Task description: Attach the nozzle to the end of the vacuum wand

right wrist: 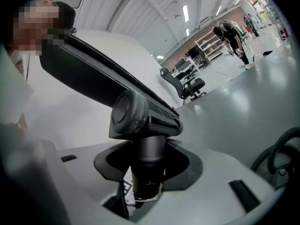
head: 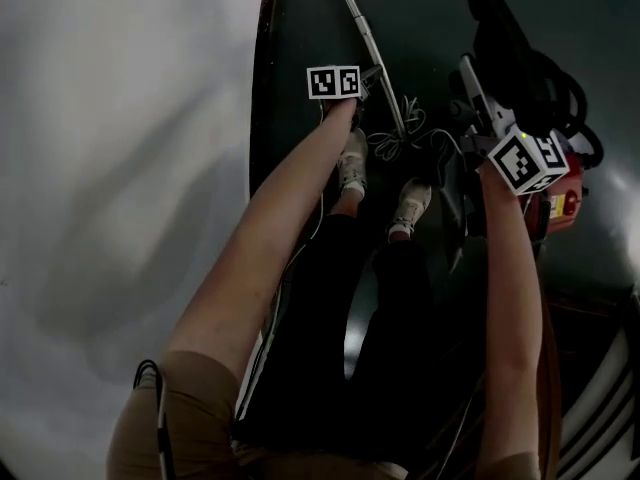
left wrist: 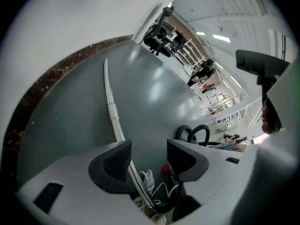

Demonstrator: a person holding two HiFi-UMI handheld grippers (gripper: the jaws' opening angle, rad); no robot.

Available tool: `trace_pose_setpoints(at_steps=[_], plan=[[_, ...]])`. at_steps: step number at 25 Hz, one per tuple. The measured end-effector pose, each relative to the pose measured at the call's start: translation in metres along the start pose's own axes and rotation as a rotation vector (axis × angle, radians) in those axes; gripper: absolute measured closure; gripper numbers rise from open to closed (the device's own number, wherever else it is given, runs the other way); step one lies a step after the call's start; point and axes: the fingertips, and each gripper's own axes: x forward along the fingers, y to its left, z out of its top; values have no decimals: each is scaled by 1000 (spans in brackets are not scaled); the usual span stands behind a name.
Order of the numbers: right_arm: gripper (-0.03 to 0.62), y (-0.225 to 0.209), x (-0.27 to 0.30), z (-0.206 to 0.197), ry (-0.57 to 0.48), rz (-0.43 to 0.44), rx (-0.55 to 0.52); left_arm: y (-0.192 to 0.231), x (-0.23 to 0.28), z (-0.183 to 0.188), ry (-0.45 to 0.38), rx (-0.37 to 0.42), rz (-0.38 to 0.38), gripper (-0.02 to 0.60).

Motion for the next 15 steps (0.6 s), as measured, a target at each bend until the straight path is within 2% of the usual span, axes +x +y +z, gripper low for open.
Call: trace_pose_setpoints(at_steps=[4,7,9,11,12,13,14,15], plan=[[414,-25,15,-56,39,16,-40,77,91,-30,75,-32,62,330],[414,-44,16,-76,48,4,-19,106,134,-52,130,-56,84,307],[414,-51,15,-76,33,-6,-8,110,157,-53,124,-89,58,293],[414,-53,10,-78,31,-16,-1,109,171,-58,99,-192,-3,295],[414,-52,8,-80,36,-19,0,107,173,-61,87,-271,-49,390],[414,-51,6,-79,39,-20,-4,104,172,-62,74,-338,-91,419],[414,-49,3,-76,41,-22,-13,99,167,-59,58,-363,-120,419],[414,-47,-1,-69,39,-28,-29,91,159,-53,36,-349,-140,419]])
